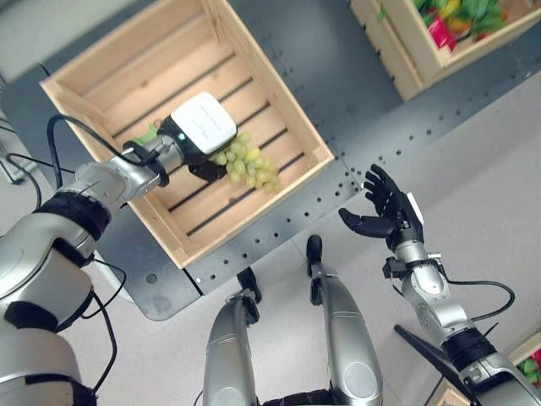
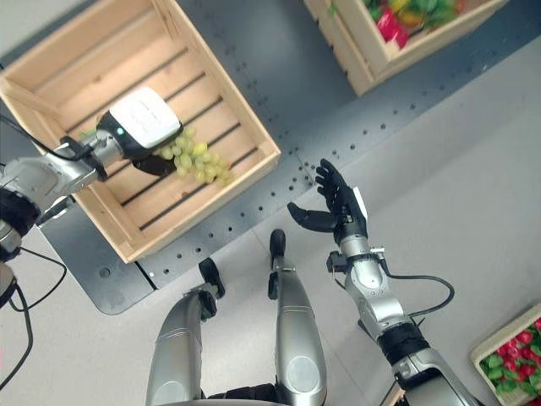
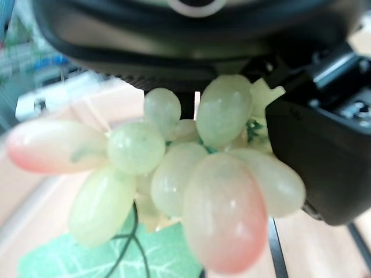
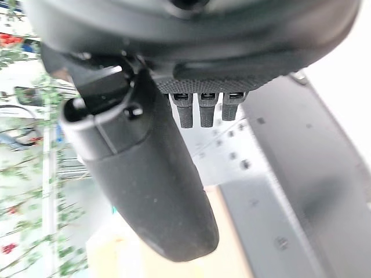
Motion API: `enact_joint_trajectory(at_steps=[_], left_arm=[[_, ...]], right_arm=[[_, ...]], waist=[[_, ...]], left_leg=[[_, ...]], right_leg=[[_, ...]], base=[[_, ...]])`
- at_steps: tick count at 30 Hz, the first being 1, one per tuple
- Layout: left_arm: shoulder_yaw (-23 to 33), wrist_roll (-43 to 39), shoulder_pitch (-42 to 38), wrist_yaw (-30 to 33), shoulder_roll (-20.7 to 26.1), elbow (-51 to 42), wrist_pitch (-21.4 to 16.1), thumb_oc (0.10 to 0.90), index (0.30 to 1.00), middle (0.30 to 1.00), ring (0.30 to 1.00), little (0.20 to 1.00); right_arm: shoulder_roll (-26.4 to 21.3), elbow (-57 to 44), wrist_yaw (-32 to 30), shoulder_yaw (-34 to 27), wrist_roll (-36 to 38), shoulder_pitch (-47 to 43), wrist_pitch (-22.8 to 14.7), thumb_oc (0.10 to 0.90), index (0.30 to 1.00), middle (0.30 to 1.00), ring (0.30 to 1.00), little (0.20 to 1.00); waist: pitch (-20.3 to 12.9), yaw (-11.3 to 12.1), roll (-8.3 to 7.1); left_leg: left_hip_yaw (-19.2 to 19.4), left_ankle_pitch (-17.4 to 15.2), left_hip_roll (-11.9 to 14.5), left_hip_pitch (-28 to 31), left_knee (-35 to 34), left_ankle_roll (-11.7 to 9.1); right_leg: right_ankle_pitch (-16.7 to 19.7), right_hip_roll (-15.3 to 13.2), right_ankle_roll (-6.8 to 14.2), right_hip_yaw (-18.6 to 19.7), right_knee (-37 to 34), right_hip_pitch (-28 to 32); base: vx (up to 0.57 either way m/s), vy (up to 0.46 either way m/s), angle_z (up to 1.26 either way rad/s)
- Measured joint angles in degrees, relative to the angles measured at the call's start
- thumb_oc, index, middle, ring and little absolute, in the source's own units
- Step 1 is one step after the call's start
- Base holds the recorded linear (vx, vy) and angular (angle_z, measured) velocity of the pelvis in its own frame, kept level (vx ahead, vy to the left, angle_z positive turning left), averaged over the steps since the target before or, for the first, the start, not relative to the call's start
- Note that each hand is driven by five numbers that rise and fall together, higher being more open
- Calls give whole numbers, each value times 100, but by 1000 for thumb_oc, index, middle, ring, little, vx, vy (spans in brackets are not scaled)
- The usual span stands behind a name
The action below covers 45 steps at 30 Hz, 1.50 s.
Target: Pick up the fruits from the basket on one side to the basket on the other side
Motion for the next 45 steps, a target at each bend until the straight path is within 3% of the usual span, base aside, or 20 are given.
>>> enact_joint_trajectory(at_steps=[6,8,10,12,13,15,19,22,26,33,39,45], left_arm=[[399,159,647,157,507,-654,-3,400,300,300,300,300],[472,159,870,182,667,-899,-3,400,300,300,300,300],[657,166,1200,202,945,-1365,-23,400,300,300,300,300],[765,164,1379,287,989,-1590,-60,400,300,300,300,300],[895,161,1522,321,994,-1765,-73,400,300,300,300,300],[1019,163,1549,405,997,-1950,-119,400,300,300,300,300],[1260,198,1561,823,974,-2147,-206,400,300,300,300,300],[1300,453,1404,994,980,-2243,-385,400,300,300,300,300],[1293,653,1365,1138,1003,-2320,-558,400,300,300,300,300],[574,941,736,1652,1008,-2253,-830,400,300,300,300,300],[356,1125,697,1946,1002,-2389,-871,400,300,300,300,300],[119,1129,522,1985,991,-2532,-928,400,300,300,300,300]], right_arm=[[7,-31,251,-28,3,144,0,800,900,900,900,900],[2,-127,289,-59,39,263,0,800,900,900,900,900],[17,-263,397,-97,57,375,0,800,900,900,900,900],[-15,-362,523,-99,219,510,0,800,900,900,900,900],[-14,-410,635,-98,261,572,0,800,900,900,900,900],[-12,-482,819,-50,455,572,4,800,900,900,900,900],[59,-579,1161,-39,507,535,24,800,900,900,900,900],[80,-727,1372,-36,949,344,287,800,900,900,900,900],[75,-744,1795,-18,1826,5,1016,800,900,900,900,900],[166,-992,1995,377,2469,-343,1984,800,900,900,900,900],[168,-1003,1988,712,2466,-464,2268,800,900,900,900,900],[68,-1008,1989,881,2478,-654,2665,800,900,900,900,900]], waist=[[-2,95,108],[-14,104,216],[-43,104,384],[-149,126,601],[-255,140,785],[-342,201,967],[-634,226,1083],[-775,236,1117],[-1023,289,1134],[-1383,458,1054],[-1907,607,1014],[-2164,729,967]], left_leg=[[-9,206,-80,1100,-753,-103],[-19,325,-128,1507,-1129,-129],[-5,555,-178,2033,-1721,-156],[-35,663,-172,2317,-2076,-169],[-40,756,-181,2486,-2332,-172],[-38,825,-162,2760,-2623,-190],[-43,844,-125,3062,-2892,-215],[-46,842,-139,3297,-2926,-232],[-47,837,-135,3395,-2926,-242],[-297,843,-101,3322,-2928,-243],[-333,842,-106,3360,-2928,-243],[-347,844,-96,3381,-2927,-242]], right_leg=[[-2,-3,-6,-46,-446,979],[6,2,4,-131,-666,1333],[51,33,50,-206,-958,1733],[90,87,82,-243,-1207,1991],[130,137,93,-297,-1395,2145],[160,197,112,-349,-1599,2383],[178,271,137,-458,-1967,2778],[221,274,176,-520,-2317,3225],[218,297,172,-623,-2378,3404],[205,333,153,-770,-2381,3422],[200,327,153,-798,-2382,3479],[200,335,152,-808,-2382,3506]], base=[[57,-7,3],[82,5,9],[109,-18,6],[109,-46,7],[70,-61,6],[104,-85,2],[94,-96,11],[67,-120,18],[4,-131,11],[8,-102,13],[19,-61,4],[7,-44,1]])
